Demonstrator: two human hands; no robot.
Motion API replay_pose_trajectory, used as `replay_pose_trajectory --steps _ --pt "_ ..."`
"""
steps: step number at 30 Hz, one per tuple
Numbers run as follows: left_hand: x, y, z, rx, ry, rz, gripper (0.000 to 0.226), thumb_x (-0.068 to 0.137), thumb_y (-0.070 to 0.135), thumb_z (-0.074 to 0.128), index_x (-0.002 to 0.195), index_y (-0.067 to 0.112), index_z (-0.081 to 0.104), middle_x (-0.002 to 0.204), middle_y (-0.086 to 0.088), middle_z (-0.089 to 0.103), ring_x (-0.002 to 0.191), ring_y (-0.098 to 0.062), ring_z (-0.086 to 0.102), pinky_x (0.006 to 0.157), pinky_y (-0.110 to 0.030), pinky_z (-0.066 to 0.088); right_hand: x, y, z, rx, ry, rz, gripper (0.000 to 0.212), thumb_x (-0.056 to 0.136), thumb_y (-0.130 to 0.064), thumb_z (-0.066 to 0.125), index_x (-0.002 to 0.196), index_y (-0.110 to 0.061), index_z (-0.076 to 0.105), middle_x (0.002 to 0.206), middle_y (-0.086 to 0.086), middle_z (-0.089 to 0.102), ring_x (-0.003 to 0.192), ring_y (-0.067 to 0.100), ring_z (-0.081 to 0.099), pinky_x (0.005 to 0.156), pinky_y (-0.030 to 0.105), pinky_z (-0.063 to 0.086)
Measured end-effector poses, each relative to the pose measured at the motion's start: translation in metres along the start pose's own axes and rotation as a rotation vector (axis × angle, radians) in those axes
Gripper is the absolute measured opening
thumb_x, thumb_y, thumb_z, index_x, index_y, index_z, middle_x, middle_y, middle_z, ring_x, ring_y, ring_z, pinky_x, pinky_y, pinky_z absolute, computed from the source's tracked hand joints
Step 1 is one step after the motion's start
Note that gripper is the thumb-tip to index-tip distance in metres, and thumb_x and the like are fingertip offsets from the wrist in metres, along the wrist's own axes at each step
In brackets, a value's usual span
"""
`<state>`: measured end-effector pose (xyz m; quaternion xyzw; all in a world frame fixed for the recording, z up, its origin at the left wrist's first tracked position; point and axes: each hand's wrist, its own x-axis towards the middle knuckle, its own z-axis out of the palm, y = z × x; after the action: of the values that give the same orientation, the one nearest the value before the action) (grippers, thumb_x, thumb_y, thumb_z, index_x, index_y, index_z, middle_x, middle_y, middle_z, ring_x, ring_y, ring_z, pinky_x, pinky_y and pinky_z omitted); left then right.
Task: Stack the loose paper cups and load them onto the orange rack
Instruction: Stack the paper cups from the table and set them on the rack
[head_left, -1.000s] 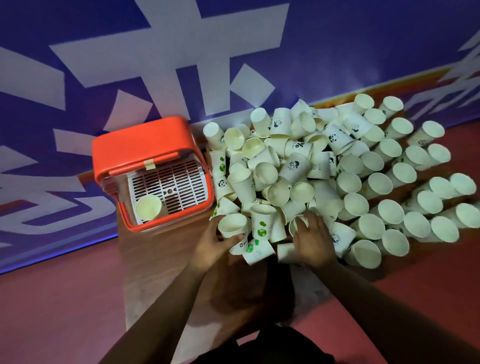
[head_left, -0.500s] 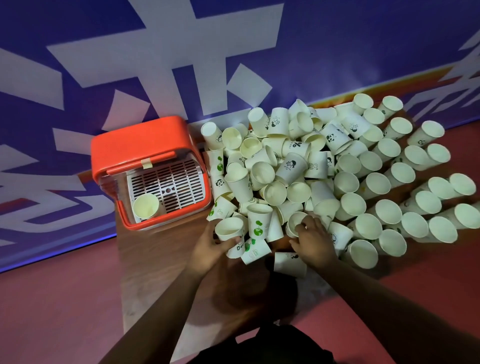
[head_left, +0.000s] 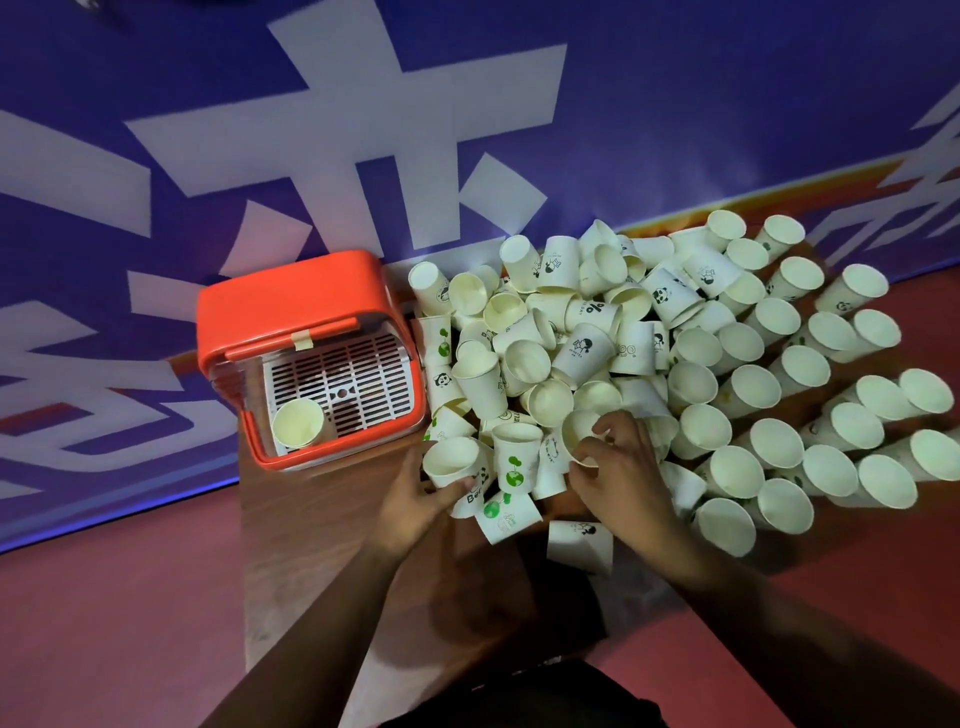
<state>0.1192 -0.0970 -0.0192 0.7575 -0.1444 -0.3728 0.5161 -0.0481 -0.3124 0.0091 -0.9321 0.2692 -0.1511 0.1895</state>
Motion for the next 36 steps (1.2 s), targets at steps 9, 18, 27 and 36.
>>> replay_pose_trajectory --steps 9,18,27,36 --pt "-0.003 0.001 -0.065 -0.057 0.193 0.054 0.071 0.072 0.04 0.085 0.131 0.033 0.046 0.123 0.009 0.063 0.114 -0.011 0.061 0.093 -0.032 0.053 0.056 -0.078 0.009 0.427 -0.215 0.068 0.012 0.075 -0.012 0.078 0.073 -0.015 0.066 0.137 0.003 0.043 0.125 0.011 0.044 0.085 -0.003 0.025" --pt "-0.006 0.001 -0.145 -0.05 0.533 0.122 0.062 0.074 0.032 0.085 0.125 0.026 0.049 0.126 0.002 0.056 0.111 -0.005 0.058 0.088 -0.022 0.052 0.101 -0.142 0.034 0.53 -0.196 0.022 0.03 0.073 -0.02 0.081 0.097 -0.023 0.063 0.11 -0.003 0.052 0.105 0.009 0.052 0.09 0.008 0.035" --pt "0.023 -0.004 -0.169 0.002 0.598 0.086 0.066 0.077 0.019 0.084 0.13 0.025 0.046 0.118 0.011 0.055 0.106 -0.004 0.054 0.08 -0.014 0.045 0.118 -0.161 0.059 0.489 -0.258 0.094 0.048 0.078 -0.029 0.076 0.119 -0.024 0.051 0.124 -0.008 0.048 0.11 0.002 0.042 0.089 0.017 0.033" --pt "0.054 -0.02 -0.18 0.298 0.586 0.018 0.075 0.062 0.054 0.081 0.124 0.054 0.04 0.137 0.008 0.05 0.123 -0.02 0.052 0.095 -0.045 0.052 0.132 -0.173 0.073 0.534 -0.308 0.087 0.051 0.079 -0.029 0.076 0.121 -0.027 0.048 0.125 -0.011 0.048 0.115 0.003 0.044 0.092 0.017 0.039"
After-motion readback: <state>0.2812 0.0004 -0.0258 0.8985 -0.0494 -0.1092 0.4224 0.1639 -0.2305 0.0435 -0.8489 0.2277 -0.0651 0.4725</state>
